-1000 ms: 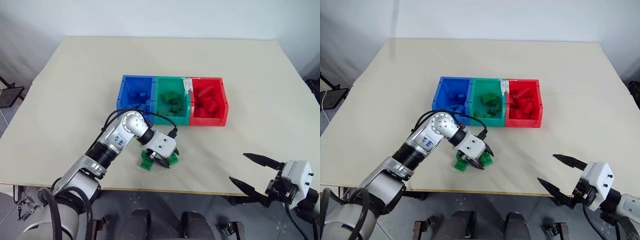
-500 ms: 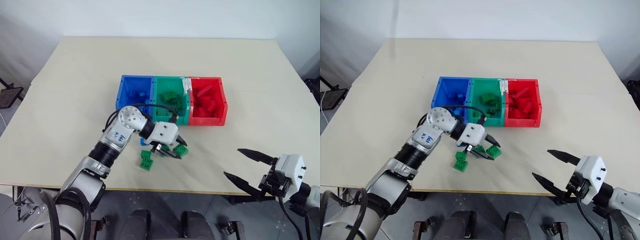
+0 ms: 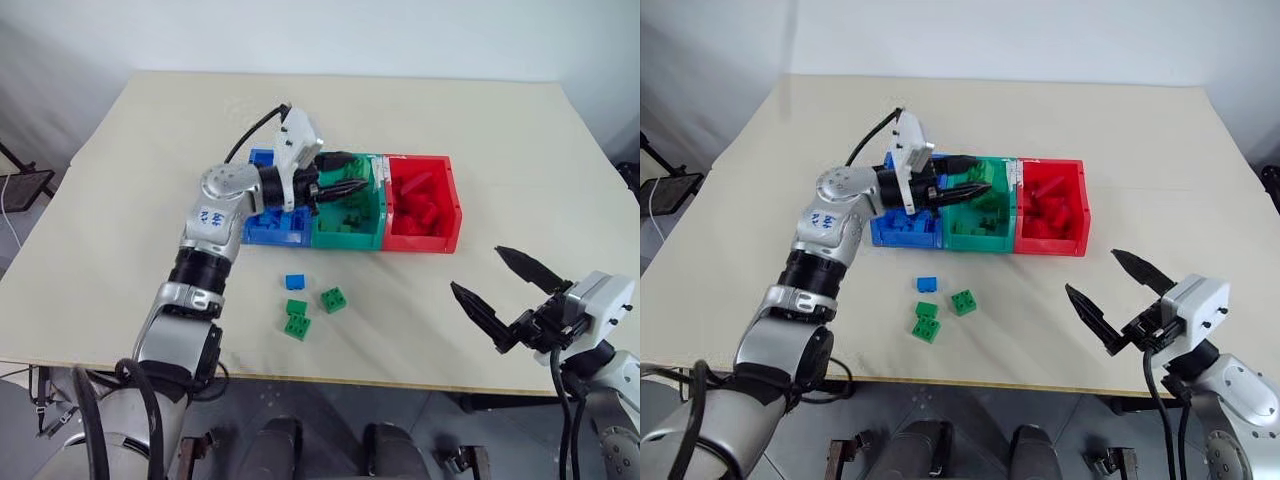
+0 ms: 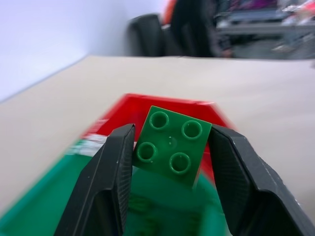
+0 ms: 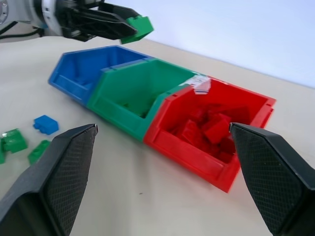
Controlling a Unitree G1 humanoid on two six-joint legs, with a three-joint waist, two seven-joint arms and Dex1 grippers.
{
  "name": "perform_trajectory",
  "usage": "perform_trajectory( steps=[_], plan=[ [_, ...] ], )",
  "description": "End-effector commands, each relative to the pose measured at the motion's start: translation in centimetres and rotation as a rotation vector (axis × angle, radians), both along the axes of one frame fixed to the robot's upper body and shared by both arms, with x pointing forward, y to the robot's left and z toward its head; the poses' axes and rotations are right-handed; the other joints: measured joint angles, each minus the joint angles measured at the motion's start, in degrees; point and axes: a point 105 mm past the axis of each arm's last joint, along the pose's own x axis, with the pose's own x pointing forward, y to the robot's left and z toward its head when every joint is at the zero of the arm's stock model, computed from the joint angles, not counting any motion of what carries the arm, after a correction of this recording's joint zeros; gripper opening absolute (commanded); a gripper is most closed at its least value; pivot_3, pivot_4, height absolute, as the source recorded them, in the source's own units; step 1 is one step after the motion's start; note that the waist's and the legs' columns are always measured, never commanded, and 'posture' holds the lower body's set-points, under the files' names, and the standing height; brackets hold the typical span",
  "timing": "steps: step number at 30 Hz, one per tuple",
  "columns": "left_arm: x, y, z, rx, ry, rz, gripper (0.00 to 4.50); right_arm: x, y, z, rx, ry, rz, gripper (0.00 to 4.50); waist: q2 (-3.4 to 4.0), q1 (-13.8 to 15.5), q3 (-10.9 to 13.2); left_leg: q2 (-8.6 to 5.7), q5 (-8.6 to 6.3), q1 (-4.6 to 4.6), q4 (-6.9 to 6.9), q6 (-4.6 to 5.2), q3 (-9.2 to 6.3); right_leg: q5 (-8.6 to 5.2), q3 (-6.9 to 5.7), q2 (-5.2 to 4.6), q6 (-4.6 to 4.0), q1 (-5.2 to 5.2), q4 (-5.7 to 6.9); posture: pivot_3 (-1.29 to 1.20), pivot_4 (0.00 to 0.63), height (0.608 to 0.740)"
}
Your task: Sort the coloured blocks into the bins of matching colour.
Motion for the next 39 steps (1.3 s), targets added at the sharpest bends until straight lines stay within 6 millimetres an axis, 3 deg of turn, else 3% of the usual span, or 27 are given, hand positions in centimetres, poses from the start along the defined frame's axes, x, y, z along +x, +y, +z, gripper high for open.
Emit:
perform_trajectory(
  steps=[1, 3, 6, 11, 15, 18, 21, 29, 33, 39],
  plan=[
    [0.9, -1.1, -0.6, 0.02, -0.008, 0.024, 1.97, -0.3, 0.4, 1.4, -0.006, -0.069, -0.001, 4.5, 0.0, -0.2, 0.0, 0.0, 0.0, 0.0, 0.0, 0.0, 0.01, 0.0, 0.0, 0.0, 0.0, -0.01, 0.0, 0.0, 0.15, 0.74],
    [1.1, -1.3, -0.9, 0.044, -0.02, 0.03, 1.97, -0.3, 0.5, 1.4, -0.007, -0.073, 0.001, 4.5, -0.01, -0.3, 0.0, 0.0, 0.0, -0.02, 0.0, 0.0, 0.02, 0.0, 0.0, 0.0, 0.0, -0.03, 0.0, 0.0, 0.15, 0.74],
    [1.5, -0.8, -0.6, 0.031, -0.02, 0.051, 2.97, -0.4, 0.5, 1.5, -0.007, -0.079, -0.001, 4.5, -0.03, -0.6, 0.0, 0.04, 0.0, -0.06, -0.02, 0.0, 0.07, 0.0, 0.02, 0.02, 0.0, -0.13, 0.04, 0.0, 0.15, 0.74],
    [0.7, 1.7, -0.2, 0.016, -0.088, 0.029, 4.49, -0.2, 0.5, 1.1, -0.011, -0.072, 0.023, 4.5, -0.02, -0.7, 0.0, 0.05, 0.0, -0.05, -0.02, 0.0, 0.09, 0.0, 0.03, 0.02, 0.0, -0.13, 0.06, 0.0, 0.15, 0.74],
    [-1.6, 5.8, -0.7, 0.021, -0.124, -0.026, 4.49, 0.1, 1.0, 0.8, -0.032, -0.051, 0.098, 4.5, -0.02, -1.5, 0.0, 0.11, 0.0, 0.03, -0.06, -0.01, 0.14, 0.0, 0.11, 0.02, 0.0, -0.13, 0.06, 0.0, 0.15, 0.74],
    [-4.7, 10.4, -1.7, 0.041, -0.125, -0.034, 4.49, 0.3, 1.8, -0.2, -0.107, -0.002, 0.22, 4.5, -0.01, -2.2, 0.0, 0.21, 0.0, 0.03, -0.1, -0.01, 0.11, 0.0, 0.1, 0.02, -0.01, -0.12, 0.04, 0.0, 0.15, 0.74],
    [-6.1, 14.1, -2.4, -0.006, -0.096, 0.11, 4.49, 0.8, 1.9, -1.2, -0.174, 0.023, 0.291, 4.5, -0.02, -2.1, 0.0, 0.34, 0.0, 0.06, -0.16, -0.01, 0.11, 0.0, 0.15, 0.0, -0.02, -0.12, 0.0, 0.0, 0.15, 0.74],
    [-11.5, 23.8, -8.1, 0.161, -0.01, 0.464, 4.49, 1.9, 2.7, -1.7, -0.202, 0.053, 0.448, 4.5, -0.02, -1.4, 0.0, 0.33, -0.04, 0.1, -0.06, -0.02, -0.09, 0.0, 0.09, -0.06, -0.04, 0.04, -0.06, 0.0, 0.15, 0.74],
    [-12.6, 23.3, -9.3, 0.243, 0.023, 0.403, 4.49, 2.0, 2.6, -2.3, -0.243, 0.088, 0.499, 4.5, -0.01, -0.3, 0.0, 0.33, -0.05, 0.1, -0.01, -0.02, -0.08, -0.01, 0.09, -0.08, -0.07, 0.03, -0.22, 0.0, 0.15, 0.74],
    [-14.4, 17.7, -10.8, 0.312, 0.144, 0.148, 4.49, 2.3, 1.8, -2.0, -0.264, 0.077, 0.481, 4.5, -0.01, -0.5, 0.0, 0.32, -0.07, 0.1, -0.04, -0.05, -0.07, 0.0, 0.13, -0.11, -0.1, 0.0, -0.18, 0.0, 0.15, 0.74]
  ],
)
